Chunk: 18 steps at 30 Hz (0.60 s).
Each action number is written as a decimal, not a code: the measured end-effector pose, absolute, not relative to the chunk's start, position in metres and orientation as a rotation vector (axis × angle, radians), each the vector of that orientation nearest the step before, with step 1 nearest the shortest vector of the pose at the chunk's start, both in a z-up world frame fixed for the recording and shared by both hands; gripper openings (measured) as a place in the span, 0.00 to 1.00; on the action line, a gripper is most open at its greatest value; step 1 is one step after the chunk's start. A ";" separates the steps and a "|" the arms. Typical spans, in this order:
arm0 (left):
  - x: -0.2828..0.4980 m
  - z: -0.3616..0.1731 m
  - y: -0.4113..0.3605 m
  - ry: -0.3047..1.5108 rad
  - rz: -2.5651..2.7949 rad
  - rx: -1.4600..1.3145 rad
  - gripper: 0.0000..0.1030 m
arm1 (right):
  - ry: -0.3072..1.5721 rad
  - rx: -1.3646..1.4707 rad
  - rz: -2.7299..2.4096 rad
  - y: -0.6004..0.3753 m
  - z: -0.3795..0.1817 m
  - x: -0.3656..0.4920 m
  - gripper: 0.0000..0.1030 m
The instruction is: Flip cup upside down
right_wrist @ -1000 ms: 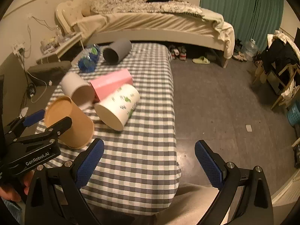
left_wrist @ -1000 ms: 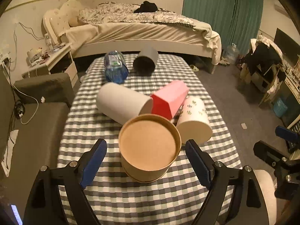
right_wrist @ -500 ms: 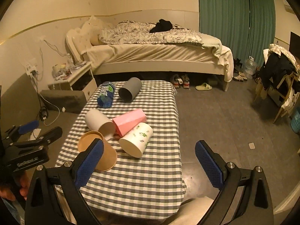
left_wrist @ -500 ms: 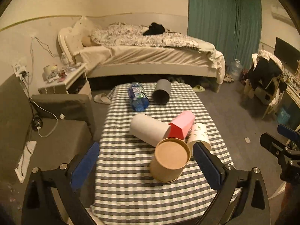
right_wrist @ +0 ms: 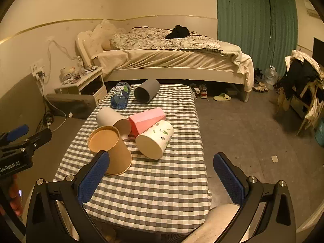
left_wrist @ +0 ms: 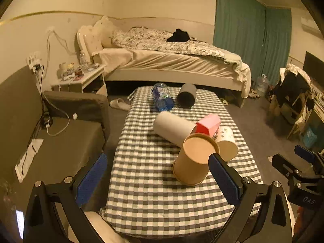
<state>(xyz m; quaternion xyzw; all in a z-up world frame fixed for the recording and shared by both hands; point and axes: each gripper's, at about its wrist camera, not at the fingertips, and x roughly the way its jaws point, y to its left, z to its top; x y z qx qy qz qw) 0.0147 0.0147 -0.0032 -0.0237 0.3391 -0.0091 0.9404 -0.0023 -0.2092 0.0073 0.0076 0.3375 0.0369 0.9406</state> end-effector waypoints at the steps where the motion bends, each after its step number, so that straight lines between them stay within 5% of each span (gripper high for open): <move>1: 0.015 -0.005 0.015 0.697 -0.017 -0.050 1.00 | 0.691 0.012 0.078 -0.208 0.006 -0.002 1.00; 18: 0.015 -0.013 0.017 0.712 -0.014 -0.027 1.00 | 0.731 0.018 0.088 -0.200 -0.004 0.007 1.00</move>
